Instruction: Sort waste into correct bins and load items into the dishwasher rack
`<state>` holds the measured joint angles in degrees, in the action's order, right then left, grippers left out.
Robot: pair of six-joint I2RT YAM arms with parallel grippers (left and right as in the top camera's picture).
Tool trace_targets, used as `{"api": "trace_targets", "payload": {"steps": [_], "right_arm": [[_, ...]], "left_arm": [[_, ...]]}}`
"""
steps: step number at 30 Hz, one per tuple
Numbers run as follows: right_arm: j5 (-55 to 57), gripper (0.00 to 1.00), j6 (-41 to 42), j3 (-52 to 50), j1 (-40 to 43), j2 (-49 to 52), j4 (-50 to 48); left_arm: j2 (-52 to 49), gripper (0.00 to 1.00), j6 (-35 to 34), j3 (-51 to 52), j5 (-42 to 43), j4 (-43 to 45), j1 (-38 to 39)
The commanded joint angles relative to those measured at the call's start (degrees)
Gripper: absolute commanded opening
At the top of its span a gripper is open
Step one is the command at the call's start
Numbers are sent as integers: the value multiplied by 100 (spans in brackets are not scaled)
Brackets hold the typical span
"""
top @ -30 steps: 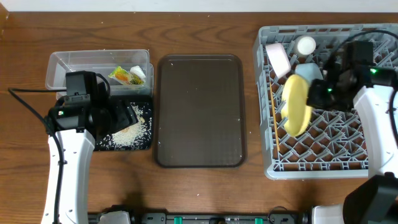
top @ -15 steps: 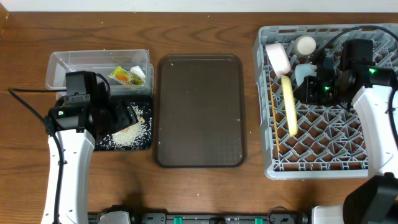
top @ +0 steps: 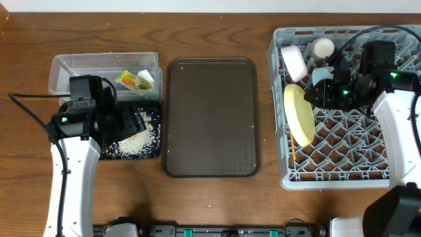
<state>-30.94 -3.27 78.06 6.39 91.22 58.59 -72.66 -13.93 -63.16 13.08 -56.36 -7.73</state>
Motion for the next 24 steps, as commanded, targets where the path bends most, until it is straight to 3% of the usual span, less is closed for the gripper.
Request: {"api": "trace_targets", "payload": {"steps": [1,5,10,18,24], "right_arm": [[341,22,-59,251,46,-61,-133],[1130,40,155,328,44,-61,-632],[1786,44,232,328,44,-57,-935],[2216,45,560,323,72,-59,494],[2236,65,553,299,72,-184,1078]], "left_arm": [[-33,79,101,-83,-70,22,-17],[-33,79,455,-83,-70,354,227],[-118,80,686,-83,-72,656,857],[-577,80,684,-83,-74,-271,1325],[-529,80,682,-83,-188,-957,1316]]}}
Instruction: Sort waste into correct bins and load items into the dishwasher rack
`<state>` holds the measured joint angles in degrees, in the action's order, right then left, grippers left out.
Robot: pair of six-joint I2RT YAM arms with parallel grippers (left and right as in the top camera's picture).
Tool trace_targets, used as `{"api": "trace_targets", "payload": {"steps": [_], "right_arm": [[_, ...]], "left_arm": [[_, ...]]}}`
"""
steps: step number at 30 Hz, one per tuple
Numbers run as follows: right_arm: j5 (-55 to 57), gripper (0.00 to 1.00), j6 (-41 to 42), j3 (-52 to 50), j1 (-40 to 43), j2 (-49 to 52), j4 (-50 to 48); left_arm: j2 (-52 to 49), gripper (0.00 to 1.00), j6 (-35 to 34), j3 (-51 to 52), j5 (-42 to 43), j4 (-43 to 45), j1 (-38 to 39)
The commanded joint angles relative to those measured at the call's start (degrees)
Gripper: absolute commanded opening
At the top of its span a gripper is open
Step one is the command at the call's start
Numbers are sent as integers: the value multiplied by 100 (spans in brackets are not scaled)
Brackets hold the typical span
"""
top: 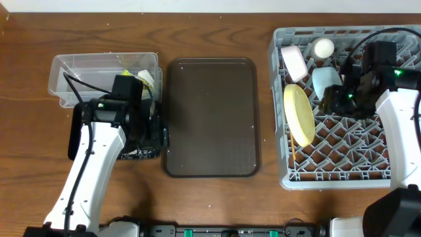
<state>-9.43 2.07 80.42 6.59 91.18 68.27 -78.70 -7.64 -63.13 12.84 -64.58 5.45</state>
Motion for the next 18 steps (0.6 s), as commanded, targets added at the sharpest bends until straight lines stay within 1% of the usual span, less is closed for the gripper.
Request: {"api": "trace_targets", "payload": {"steps": [1,2,3,4,6,8,12,14,15,17,18], "right_arm": [[85,68,20,37,52,-236,208],[85,71,22,13,52,-282,297],[85,84,22,-24,52,-350,365],[85,99,20,-74,52,-431,398],[85,99,20,-208,52,-619,350],[87,99,15,-457,52,-927,120],[127,99,22,-1309,50,-1871,-715],[125,99,26,-1869,50,-2500,-1239],[122,99,81,-2186,50,-2872,-1528],[129,99,111,-2736,50,-3552,-1952],[129,99,111,-2957,52,-3847,-2105]], "left_arm": [[125,80,52,-83,-256,-223,0],[181,80,55,-83,-323,-284,0],[247,80,55,-83,-352,-337,0],[345,80,55,-72,-350,-361,0],[616,80,55,20,-352,-319,2],[1005,80,52,225,-350,-96,9],[2212,80,55,966,-352,568,11],[2903,80,48,1405,-431,802,11],[3206,93,24,1585,-492,859,9],[3816,93,0,1906,-498,944,9],[4059,98,0,2022,-501,979,9]]}}
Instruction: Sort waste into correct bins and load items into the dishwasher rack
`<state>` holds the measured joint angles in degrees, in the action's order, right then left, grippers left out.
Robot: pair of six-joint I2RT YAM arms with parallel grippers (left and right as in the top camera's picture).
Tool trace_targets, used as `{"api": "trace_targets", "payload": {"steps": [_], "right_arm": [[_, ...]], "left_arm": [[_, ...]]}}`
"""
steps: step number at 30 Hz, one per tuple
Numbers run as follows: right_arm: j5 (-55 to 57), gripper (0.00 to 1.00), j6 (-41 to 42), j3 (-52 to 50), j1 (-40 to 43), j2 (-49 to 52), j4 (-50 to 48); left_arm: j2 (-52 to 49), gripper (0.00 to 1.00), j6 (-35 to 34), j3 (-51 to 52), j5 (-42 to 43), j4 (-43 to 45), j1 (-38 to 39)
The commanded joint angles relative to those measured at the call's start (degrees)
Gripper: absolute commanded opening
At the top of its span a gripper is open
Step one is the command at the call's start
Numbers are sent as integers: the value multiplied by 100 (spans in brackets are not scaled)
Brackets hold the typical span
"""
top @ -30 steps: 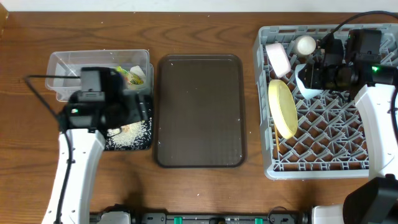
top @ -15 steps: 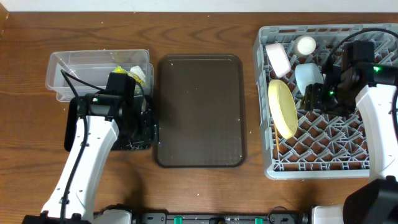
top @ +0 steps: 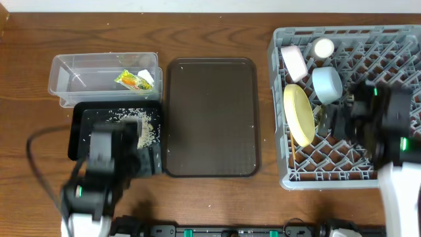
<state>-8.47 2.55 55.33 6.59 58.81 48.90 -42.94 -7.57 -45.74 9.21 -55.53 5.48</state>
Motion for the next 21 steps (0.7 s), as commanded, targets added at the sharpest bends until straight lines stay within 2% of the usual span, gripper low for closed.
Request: {"api": "trace_targets", "payload": {"steps": [1,8,13,21], "right_arm": [[33,99,61,-704,52,-957,-345],[28,99,61,-1401,50,-2210,-310],[9,99,61,-1410,50,-2328,212],[11,99,59,-1410,50,-2319,431]], "left_arm": [[745,98,-7,393,-138,131,7],[1285,98,0,466,-133,415,7],[1272,98,0,466,-133,376,7],[1272,98,0,466,-133,378,7]]}}
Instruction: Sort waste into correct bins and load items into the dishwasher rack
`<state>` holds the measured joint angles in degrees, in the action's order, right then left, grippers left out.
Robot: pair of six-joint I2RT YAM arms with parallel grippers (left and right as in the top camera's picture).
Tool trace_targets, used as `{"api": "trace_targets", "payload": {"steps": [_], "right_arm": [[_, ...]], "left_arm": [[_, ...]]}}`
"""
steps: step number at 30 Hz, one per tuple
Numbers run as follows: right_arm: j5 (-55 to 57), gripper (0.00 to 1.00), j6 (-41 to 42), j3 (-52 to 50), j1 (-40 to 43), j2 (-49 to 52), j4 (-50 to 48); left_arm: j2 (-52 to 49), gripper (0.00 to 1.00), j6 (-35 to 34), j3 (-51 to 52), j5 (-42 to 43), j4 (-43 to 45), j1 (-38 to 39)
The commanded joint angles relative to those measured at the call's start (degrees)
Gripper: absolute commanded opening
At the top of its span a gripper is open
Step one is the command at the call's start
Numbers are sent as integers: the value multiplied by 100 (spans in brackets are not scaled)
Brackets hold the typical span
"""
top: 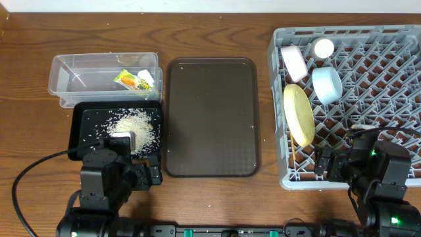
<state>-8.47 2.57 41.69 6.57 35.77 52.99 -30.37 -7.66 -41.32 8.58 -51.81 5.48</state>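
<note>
The grey dishwasher rack (395, 39) at the right holds a pink cup (294, 62), a white round item (323, 47), a light blue cup (327, 84) and a yellow plate (301, 115) on edge. A clear bin (79, 72) holds wrappers (135, 79). In front of it, a black bin (82, 122) holds spilled rice (131, 125). My left gripper (148, 175) sits low at the black bin's front right corner, nothing seen in it. My right gripper (323, 164) sits at the rack's front edge. Neither gripper's jaws show clearly.
A brown tray (210, 118) lies bare between the bins and the rack. A thin stick (290, 148) stands in the rack beside the plate. Both arm bases crowd the table's front edge, with a black cable (33, 168) looping at the front left.
Both arms have drawn back further toward the front edge. The left arm no longer covers the black bin, so the rice pile shows whole. The cups and plate have not moved.
First my right gripper was at the light blue cup in the rack and my left arm lay over the black bin. Then the left arm reached across the bin's right side. By the last moment the cup stood free in the rack; both arms have since pulled back to the front.
</note>
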Motion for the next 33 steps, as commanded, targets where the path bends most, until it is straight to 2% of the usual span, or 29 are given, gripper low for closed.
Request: {"api": "trace_targets", "payload": {"steps": [1,23,29,33], "right_arm": [[11,99,57,-46,52,-15,20],[181,99,-111,-59,46,-127,20],[579,99,-140,-229,-9,-822,-184],[662,99,-138,-920,-127,-1617,-1121]], "left_arm": [[15,98,9,24,-70,7,7],[15,98,9,24,-70,7,7],[15,98,9,24,-70,7,7],[15,98,9,24,-70,7,7]]}}
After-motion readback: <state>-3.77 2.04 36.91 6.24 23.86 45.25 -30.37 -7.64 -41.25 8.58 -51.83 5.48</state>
